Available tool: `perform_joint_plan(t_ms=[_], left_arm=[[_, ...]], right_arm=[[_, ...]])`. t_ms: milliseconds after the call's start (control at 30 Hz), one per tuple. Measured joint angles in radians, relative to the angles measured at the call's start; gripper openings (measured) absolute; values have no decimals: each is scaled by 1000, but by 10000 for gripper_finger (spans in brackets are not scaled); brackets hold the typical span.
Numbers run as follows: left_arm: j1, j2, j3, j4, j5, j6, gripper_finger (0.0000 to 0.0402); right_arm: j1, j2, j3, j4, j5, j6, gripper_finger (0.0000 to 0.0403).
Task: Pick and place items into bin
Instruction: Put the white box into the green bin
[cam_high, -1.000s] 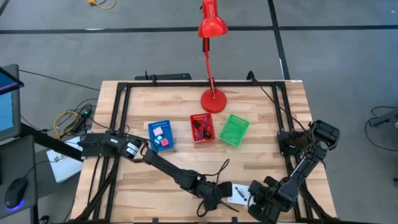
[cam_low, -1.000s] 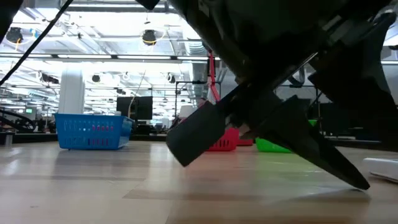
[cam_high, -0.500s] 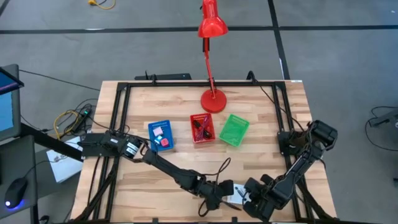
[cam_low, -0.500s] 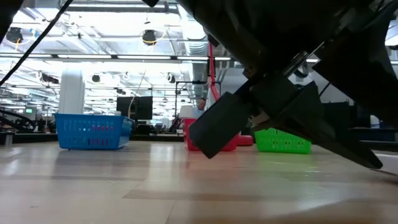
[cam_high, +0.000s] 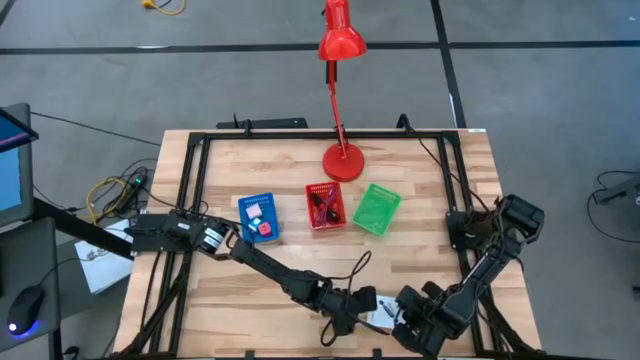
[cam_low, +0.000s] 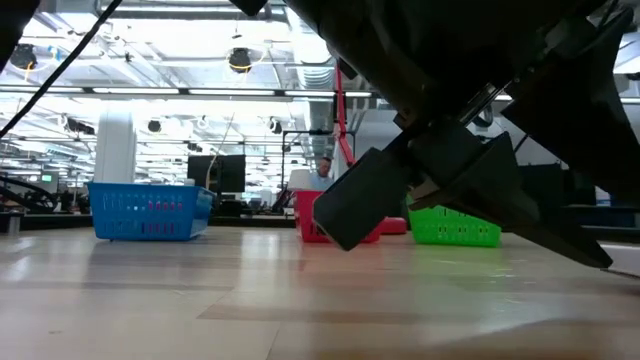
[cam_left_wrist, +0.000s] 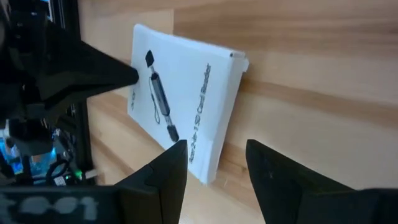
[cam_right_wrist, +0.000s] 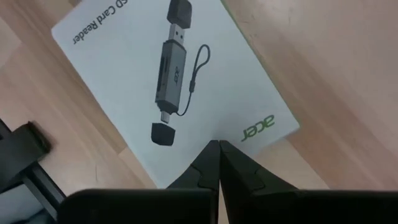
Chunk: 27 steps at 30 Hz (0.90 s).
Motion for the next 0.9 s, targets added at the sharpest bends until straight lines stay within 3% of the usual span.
perform_joint_plan(t_ms=[233,567,900], left_arm=[[3,2,1,44,61,10,155],[19,57,4,121,-36,162,155],[19,63,15,160,53,147,155]], right_arm=[[18,21,0,-2,30,29,0],[18,22,-2,0,44,19,0],[17,23,-2,-3,53,2,0]])
